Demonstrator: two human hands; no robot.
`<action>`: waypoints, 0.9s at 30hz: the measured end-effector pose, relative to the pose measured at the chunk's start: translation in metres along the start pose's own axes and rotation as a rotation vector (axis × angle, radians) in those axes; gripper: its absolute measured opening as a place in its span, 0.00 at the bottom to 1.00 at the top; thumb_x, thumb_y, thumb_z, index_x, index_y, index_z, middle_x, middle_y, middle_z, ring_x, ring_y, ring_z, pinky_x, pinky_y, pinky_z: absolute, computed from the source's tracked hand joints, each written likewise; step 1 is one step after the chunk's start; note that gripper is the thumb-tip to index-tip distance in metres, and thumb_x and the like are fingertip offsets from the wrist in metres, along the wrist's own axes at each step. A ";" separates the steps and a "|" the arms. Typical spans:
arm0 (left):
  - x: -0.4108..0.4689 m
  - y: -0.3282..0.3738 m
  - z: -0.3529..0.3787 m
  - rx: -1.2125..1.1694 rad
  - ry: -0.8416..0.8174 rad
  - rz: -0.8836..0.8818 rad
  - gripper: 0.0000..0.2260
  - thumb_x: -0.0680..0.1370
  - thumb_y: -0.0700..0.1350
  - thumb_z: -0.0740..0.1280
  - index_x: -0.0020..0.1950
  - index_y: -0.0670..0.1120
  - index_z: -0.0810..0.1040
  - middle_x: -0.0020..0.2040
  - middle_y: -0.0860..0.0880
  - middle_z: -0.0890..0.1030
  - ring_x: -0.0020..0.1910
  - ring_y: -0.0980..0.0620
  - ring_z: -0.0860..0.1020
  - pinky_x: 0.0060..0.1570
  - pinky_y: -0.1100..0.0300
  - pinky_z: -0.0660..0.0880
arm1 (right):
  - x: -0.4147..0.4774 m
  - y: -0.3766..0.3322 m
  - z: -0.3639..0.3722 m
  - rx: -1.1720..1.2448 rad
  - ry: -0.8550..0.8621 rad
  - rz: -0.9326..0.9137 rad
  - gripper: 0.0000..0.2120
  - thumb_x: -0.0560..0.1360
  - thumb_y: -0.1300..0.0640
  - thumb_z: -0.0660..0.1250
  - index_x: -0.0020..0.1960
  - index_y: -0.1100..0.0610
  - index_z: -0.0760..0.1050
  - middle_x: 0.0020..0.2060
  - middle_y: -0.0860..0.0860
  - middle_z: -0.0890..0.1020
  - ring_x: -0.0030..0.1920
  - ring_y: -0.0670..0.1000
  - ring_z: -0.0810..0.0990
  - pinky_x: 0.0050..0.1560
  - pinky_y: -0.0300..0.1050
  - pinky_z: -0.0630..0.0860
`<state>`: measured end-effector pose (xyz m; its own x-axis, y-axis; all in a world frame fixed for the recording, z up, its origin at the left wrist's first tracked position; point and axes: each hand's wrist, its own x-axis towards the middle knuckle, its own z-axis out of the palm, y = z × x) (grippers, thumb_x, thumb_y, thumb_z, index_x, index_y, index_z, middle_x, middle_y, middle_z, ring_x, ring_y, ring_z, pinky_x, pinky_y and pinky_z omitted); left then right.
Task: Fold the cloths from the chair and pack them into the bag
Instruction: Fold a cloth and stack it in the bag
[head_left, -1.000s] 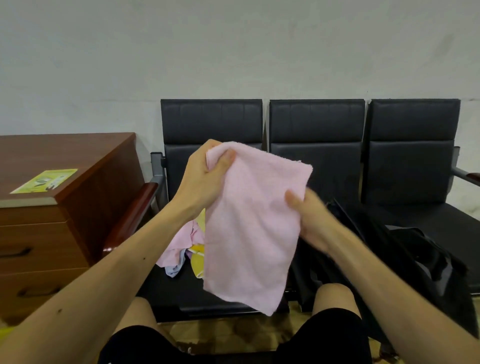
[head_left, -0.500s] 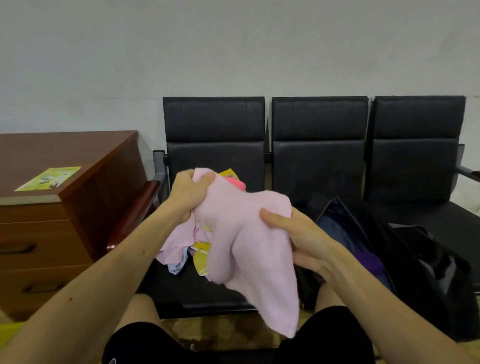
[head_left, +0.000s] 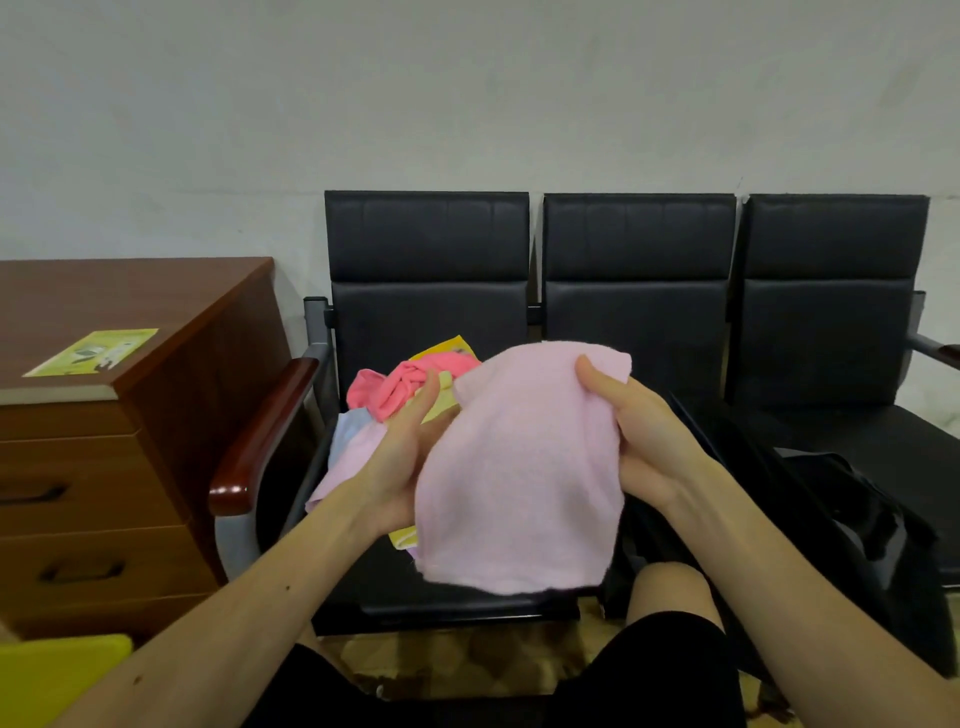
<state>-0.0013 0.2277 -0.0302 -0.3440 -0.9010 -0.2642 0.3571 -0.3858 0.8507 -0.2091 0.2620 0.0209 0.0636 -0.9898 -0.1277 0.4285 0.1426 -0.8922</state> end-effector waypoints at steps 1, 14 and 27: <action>-0.002 0.000 0.003 0.013 -0.021 0.012 0.21 0.74 0.65 0.63 0.56 0.54 0.84 0.55 0.46 0.85 0.53 0.43 0.84 0.59 0.46 0.74 | 0.001 0.001 -0.002 0.000 0.014 0.004 0.15 0.78 0.51 0.68 0.61 0.57 0.77 0.44 0.52 0.87 0.42 0.51 0.87 0.36 0.45 0.82; 0.010 0.018 -0.009 0.457 0.148 0.389 0.14 0.77 0.38 0.70 0.61 0.51 0.80 0.60 0.51 0.80 0.52 0.51 0.84 0.54 0.53 0.81 | 0.025 0.028 -0.047 -0.394 0.025 0.090 0.27 0.69 0.59 0.77 0.66 0.63 0.74 0.55 0.56 0.85 0.55 0.55 0.84 0.54 0.51 0.82; 0.020 0.046 -0.003 0.673 0.159 0.518 0.18 0.69 0.36 0.77 0.57 0.49 0.83 0.51 0.53 0.85 0.50 0.56 0.84 0.46 0.62 0.81 | 0.040 -0.024 -0.047 -1.225 0.013 -0.384 0.28 0.71 0.57 0.76 0.70 0.57 0.74 0.56 0.51 0.83 0.54 0.50 0.83 0.58 0.52 0.80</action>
<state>0.0110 0.1910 0.0017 -0.1365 -0.9674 0.2134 -0.1720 0.2352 0.9566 -0.2595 0.2186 0.0167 0.1091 -0.9678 0.2270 -0.6880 -0.2383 -0.6855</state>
